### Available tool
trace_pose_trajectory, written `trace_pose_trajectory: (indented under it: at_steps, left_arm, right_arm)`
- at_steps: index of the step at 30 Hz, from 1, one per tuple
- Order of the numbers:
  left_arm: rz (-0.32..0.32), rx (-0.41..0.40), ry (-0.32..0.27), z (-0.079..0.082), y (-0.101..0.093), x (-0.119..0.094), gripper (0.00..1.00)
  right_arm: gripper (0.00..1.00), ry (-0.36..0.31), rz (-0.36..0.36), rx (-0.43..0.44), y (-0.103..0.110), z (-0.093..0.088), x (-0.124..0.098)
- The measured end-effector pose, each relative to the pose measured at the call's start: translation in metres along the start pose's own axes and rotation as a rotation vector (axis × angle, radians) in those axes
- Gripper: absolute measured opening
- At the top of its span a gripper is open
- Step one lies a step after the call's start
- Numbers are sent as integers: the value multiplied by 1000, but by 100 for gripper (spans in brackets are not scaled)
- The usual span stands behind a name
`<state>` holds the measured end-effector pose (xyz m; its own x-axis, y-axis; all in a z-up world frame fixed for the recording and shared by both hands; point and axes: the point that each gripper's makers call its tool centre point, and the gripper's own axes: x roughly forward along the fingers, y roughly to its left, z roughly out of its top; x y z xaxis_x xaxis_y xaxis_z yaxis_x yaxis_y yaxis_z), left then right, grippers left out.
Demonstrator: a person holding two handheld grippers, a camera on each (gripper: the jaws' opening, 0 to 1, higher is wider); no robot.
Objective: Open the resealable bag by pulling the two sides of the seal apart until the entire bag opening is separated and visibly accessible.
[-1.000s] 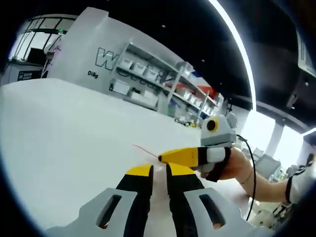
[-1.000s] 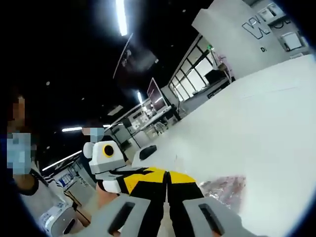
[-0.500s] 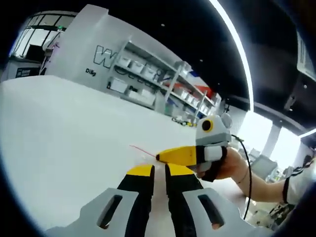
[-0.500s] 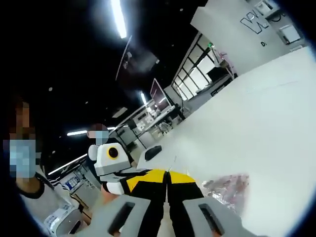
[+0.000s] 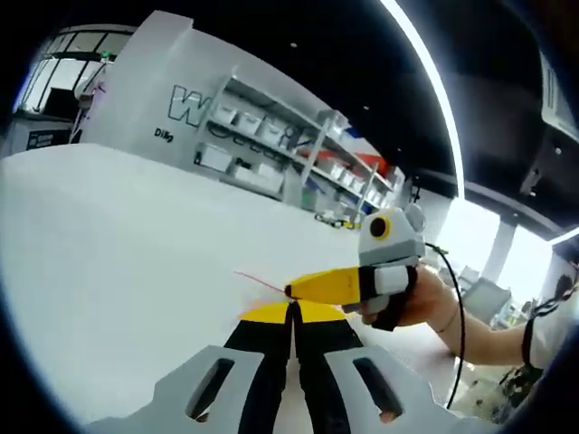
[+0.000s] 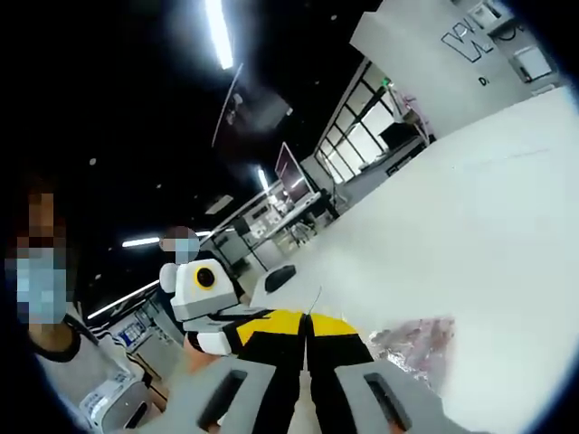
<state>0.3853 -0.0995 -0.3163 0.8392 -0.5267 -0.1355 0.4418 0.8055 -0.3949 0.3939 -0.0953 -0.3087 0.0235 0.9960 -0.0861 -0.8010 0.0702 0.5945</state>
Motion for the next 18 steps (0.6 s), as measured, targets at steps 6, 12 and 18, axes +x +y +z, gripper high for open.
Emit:
trace_pose_trajectory:
  at_steps: [6, 12, 18]
  left_arm:
    - [12, 14, 3, -1, 0, -1, 1]
    - [48, 52, 30, -7, 5, -2, 0]
    - [56, 68, 37, -8, 7, -2, 0]
  right_arm:
    - [0, -3, -19, -13, -3, 0, -2]
    - [0, 2, -43, -33, -2, -4, -3]
    - [0, 8, -42, -28, -4, -4, -3]
